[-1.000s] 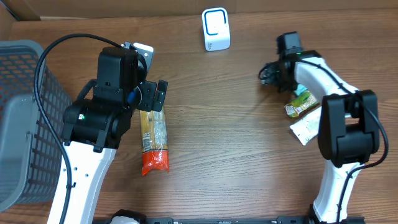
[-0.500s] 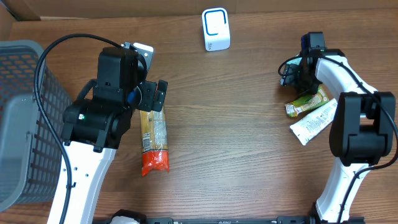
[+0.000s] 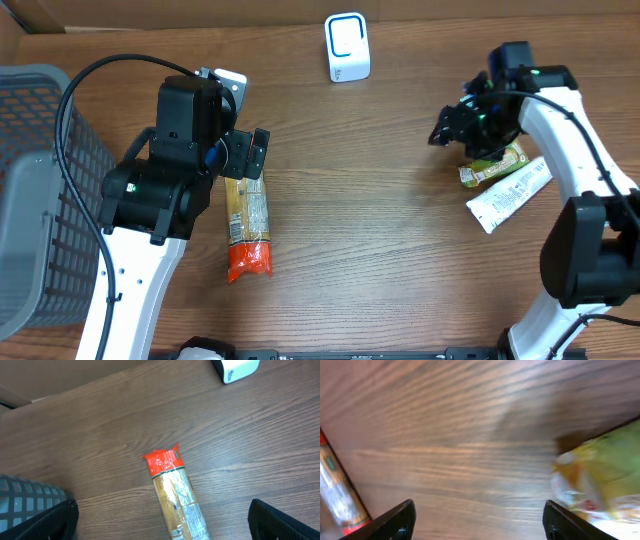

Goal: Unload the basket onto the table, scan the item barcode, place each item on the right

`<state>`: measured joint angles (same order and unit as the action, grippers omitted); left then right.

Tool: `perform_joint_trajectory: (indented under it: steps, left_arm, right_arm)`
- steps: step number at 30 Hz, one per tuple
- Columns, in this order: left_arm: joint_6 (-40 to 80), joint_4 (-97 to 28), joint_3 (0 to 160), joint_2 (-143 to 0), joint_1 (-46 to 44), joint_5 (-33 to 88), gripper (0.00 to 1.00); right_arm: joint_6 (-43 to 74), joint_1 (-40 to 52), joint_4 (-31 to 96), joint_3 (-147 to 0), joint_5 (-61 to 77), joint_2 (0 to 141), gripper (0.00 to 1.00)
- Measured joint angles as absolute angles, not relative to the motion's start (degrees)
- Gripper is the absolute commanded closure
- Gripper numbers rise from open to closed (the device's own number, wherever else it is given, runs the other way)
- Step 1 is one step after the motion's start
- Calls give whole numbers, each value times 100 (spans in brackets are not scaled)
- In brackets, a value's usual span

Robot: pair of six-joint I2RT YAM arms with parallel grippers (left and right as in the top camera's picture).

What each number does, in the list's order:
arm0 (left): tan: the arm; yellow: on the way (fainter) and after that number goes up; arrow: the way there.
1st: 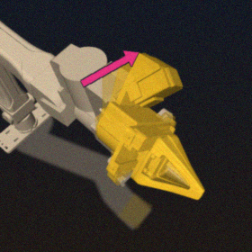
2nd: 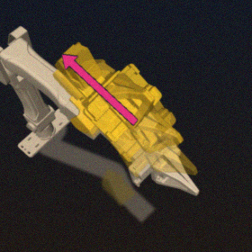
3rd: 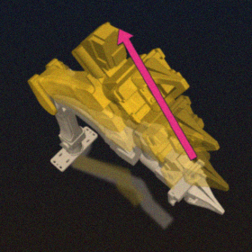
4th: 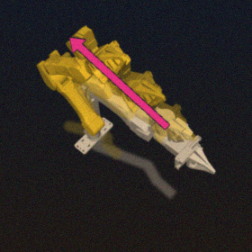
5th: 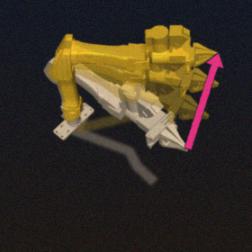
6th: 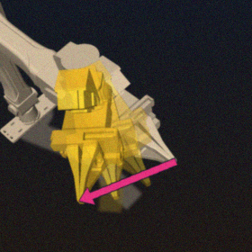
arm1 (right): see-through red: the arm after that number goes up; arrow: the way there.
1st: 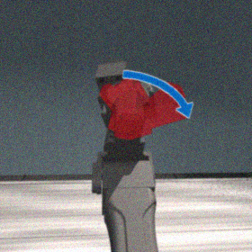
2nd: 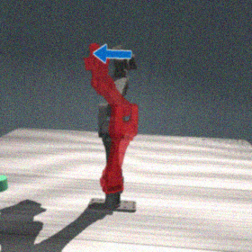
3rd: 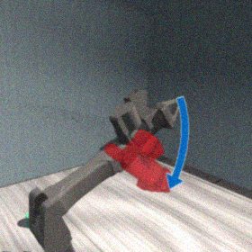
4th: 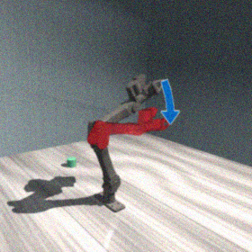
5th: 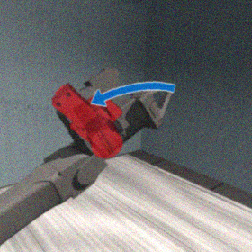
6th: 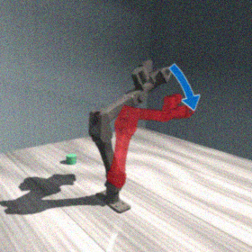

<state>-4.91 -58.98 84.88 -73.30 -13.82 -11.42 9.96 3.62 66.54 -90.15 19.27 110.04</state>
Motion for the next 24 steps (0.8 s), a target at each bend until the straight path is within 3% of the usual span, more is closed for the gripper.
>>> perform_joint_trajectory:
  steps: [6,15,24]
  left_arm:
    - [-491,-5898,8488,-7330,-1382,-1142,1]
    - [-491,-5898,8488,-7330,-1382,-1144,0]
    - [-491,-5898,8488,-7330,-1382,-1144,0]
  right_arm:
    - [1052,687,6702,-8639,1900,11010,12]
    - [1435,716,6342,-7642,1448,11021,17]
    - [1986,598,5843,-7605,582,11021,19]
